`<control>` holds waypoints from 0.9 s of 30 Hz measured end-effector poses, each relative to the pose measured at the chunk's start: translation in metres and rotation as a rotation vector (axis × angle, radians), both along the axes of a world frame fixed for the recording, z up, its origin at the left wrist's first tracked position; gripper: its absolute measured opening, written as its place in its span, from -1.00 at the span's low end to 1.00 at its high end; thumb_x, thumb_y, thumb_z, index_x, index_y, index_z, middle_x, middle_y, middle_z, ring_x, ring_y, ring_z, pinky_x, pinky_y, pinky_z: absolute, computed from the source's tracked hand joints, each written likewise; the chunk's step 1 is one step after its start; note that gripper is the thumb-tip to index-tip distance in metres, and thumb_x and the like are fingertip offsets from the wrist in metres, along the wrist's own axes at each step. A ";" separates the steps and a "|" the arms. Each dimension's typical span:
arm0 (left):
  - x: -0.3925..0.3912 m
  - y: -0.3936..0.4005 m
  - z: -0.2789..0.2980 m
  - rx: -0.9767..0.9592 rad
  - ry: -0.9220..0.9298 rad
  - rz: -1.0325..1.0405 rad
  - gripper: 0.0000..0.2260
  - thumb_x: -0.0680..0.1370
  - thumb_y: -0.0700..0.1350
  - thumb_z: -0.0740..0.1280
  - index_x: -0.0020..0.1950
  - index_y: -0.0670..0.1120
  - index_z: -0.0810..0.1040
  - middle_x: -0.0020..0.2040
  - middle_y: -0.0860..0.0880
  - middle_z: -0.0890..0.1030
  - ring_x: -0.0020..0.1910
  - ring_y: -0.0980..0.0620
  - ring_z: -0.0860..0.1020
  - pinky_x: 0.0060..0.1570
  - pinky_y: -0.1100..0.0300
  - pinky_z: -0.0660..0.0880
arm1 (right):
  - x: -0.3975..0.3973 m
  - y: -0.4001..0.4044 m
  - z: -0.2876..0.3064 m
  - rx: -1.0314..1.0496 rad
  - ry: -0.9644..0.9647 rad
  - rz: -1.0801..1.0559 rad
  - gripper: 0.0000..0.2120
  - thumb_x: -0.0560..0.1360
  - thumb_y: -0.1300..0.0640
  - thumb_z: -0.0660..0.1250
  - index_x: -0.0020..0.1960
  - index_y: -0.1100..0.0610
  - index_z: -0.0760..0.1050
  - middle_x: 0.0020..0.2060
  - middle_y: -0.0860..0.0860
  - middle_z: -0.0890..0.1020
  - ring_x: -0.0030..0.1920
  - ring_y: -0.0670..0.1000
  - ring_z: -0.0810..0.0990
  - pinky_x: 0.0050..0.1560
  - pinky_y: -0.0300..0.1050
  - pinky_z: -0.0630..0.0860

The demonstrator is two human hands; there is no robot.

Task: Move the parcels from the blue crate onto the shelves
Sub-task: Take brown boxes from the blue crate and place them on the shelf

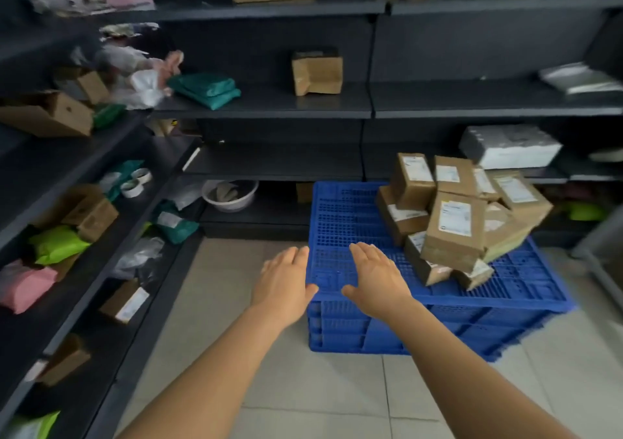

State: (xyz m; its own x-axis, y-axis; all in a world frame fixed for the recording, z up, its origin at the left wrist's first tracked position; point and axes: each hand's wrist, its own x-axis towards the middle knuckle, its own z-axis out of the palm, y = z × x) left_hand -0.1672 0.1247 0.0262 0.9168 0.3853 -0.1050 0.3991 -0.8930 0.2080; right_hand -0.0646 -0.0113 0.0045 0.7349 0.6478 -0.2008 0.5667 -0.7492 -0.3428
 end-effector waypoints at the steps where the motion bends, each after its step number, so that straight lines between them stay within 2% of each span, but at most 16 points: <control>1: 0.013 -0.006 -0.002 -0.001 0.002 -0.028 -0.37 0.59 0.06 0.25 0.57 -0.06 0.06 0.52 -0.02 0.20 0.48 -0.03 0.21 0.42 0.08 0.16 | 0.010 -0.009 -0.002 0.000 0.004 -0.031 -0.21 0.55 -0.06 0.30 0.58 0.09 -0.09 0.57 0.01 0.00 0.56 0.04 -0.08 0.54 0.01 0.00; 11: 0.155 -0.044 -0.019 -0.041 0.027 -0.276 -0.38 0.63 0.10 0.18 0.58 -0.05 -0.02 0.56 -0.01 0.11 0.52 -0.02 0.12 0.47 0.06 0.12 | 0.114 -0.077 -0.005 -0.001 0.011 -0.304 -0.21 0.55 -0.09 0.30 0.58 0.11 -0.06 0.56 0.01 0.04 0.55 0.04 0.00 0.52 -0.03 0.05; 16: 0.233 -0.047 -0.024 -0.081 0.039 -0.367 -0.38 0.63 0.09 0.18 0.59 -0.07 -0.02 0.55 -0.02 0.14 0.52 -0.03 0.14 0.46 0.05 0.12 | 0.174 -0.086 -0.005 0.016 0.046 -0.437 -0.20 0.52 -0.06 0.33 0.58 0.10 -0.04 0.55 0.00 0.07 0.54 0.06 0.02 0.51 0.01 0.08; 21: 0.299 -0.046 -0.031 -0.108 0.055 -0.400 -0.37 0.62 0.10 0.19 0.58 -0.08 -0.01 0.55 -0.04 0.15 0.51 -0.05 0.17 0.47 0.01 0.17 | 0.227 -0.093 -0.006 0.051 0.069 -0.529 -0.24 0.54 -0.04 0.29 0.58 0.11 -0.04 0.55 0.00 0.07 0.54 0.05 0.04 0.52 -0.02 0.07; 27: 0.358 -0.046 -0.049 -0.151 0.119 -0.327 -0.33 0.62 0.11 0.19 0.59 -0.08 -0.07 0.56 -0.07 0.14 0.51 -0.06 0.17 0.46 0.00 0.19 | 0.291 -0.102 -0.021 0.086 0.112 -0.582 -0.22 0.53 -0.07 0.32 0.57 0.10 -0.03 0.54 0.02 0.13 0.52 0.08 0.13 0.48 0.04 0.18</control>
State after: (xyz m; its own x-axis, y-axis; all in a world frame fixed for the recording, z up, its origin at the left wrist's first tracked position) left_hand 0.1906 0.0784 -0.0223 0.9668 0.0468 -0.2512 0.1277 -0.9400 0.3164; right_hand 0.2260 -0.1131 -0.0163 0.9512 0.1621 -0.2625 0.0279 -0.8925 -0.4501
